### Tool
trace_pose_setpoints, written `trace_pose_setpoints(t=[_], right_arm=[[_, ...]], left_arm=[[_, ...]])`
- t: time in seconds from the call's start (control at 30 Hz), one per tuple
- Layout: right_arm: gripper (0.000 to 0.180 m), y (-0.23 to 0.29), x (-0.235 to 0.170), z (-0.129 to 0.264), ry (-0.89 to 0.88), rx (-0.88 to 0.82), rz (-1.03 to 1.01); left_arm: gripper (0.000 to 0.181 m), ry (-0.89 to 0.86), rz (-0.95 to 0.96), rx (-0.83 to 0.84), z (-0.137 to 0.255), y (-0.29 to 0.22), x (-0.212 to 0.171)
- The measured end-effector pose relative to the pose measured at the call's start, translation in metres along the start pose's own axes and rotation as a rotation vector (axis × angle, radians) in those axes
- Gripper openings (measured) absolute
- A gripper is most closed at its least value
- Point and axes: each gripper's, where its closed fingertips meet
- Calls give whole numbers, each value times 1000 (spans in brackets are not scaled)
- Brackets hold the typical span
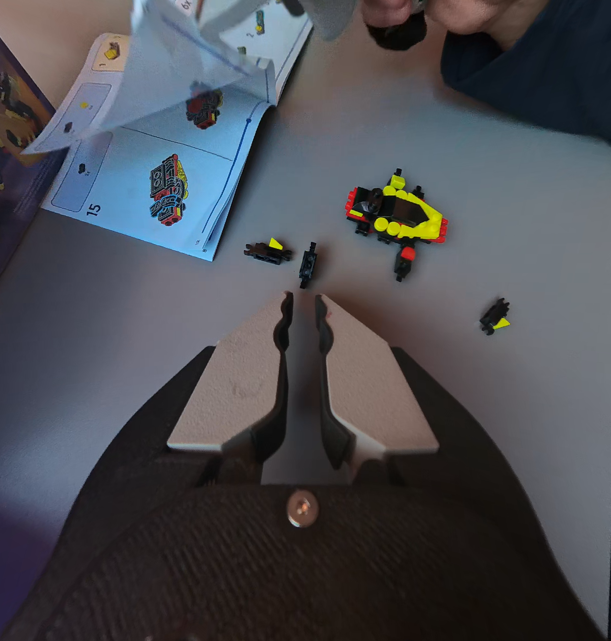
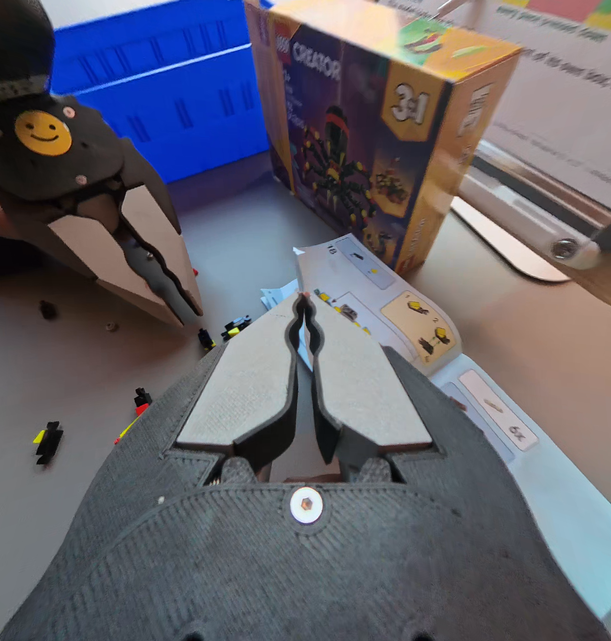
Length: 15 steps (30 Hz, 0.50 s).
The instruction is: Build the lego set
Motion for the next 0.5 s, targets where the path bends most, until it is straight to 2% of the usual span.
trace_pose_setpoints(t=[0.3, 0.5], right_arm=[[0, -58, 4, 72, -113, -262, -42], [0, -60, 4, 83, -164, -227, -89]], left_arm=[[10, 0, 5, -9, 0, -1, 0], [10, 1, 0, -10, -1, -2, 0]])
Point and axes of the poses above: each gripper's, where its closed fingertips meet, z back along the fingers, x out of its top, y = z × x across the jaws, and after that the axes turned 1 degree about -z, right-handed
